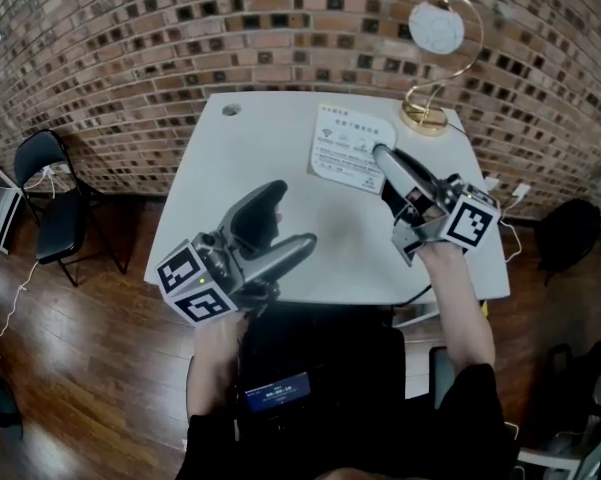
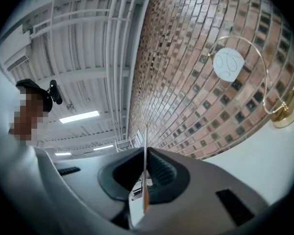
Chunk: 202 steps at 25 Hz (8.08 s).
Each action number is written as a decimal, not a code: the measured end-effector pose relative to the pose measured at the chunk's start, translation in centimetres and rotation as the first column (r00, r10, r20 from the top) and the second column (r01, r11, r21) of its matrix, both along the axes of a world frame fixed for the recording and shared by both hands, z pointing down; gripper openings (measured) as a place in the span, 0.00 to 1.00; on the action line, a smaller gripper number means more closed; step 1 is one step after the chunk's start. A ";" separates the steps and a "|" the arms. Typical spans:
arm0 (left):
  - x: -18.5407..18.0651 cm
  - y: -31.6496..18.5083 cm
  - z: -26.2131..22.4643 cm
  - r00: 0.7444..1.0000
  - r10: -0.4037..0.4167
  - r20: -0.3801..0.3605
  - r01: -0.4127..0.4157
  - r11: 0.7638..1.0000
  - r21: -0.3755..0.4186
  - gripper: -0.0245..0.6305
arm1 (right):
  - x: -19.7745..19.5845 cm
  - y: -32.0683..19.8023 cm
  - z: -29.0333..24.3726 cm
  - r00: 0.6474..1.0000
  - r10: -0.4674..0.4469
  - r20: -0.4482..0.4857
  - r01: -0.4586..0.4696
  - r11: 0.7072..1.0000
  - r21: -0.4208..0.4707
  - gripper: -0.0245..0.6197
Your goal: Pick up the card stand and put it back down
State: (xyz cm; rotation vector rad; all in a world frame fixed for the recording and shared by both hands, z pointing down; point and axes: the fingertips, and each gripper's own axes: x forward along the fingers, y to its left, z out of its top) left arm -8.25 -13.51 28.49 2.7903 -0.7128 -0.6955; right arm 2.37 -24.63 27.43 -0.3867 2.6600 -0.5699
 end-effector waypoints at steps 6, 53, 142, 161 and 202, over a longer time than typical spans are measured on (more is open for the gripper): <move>2.7 -2.1 -0.6 0.998 0.061 0.004 -0.061 0.998 -0.012 0.65 | 3.0 -1.4 -0.8 0.999 0.045 -0.006 -0.045 0.999 0.012 0.08; 9.6 -14.6 -3.3 0.958 0.281 0.060 -0.282 0.960 -0.002 0.65 | 7.7 -13.5 -2.1 0.992 0.123 -0.020 -0.123 0.992 0.000 0.08; 6.5 -23.8 7.6 0.988 0.147 -0.047 -0.154 0.957 -0.247 0.65 | -3.6 -36.1 16.1 0.848 0.146 -0.509 -0.126 0.989 0.072 0.18; 6.4 -24.1 8.0 0.988 0.142 -0.053 -0.151 0.953 -0.261 0.65 | -1.6 -35.0 18.7 0.686 0.214 -0.695 -0.220 0.972 0.083 0.25; 6.4 -24.1 8.0 0.989 0.140 -0.052 -0.149 0.953 -0.263 0.65 | -1.0 -37.0 18.8 0.657 0.261 -0.708 -0.316 0.947 0.056 0.24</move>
